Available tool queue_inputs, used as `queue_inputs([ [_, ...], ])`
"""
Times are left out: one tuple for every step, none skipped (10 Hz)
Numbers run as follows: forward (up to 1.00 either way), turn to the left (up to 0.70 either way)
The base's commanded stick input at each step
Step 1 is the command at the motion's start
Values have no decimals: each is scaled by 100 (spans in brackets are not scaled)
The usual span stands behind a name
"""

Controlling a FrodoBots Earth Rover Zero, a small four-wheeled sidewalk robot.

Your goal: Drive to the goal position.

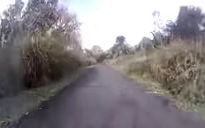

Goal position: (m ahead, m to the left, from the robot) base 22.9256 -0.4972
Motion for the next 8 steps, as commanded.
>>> queue_inputs([
  [85, 0],
  [85, 0],
  [85, 0],
  [85, 0],
  [85, 0],
  [85, 0],
  [85, 0],
  [85, 0],
])
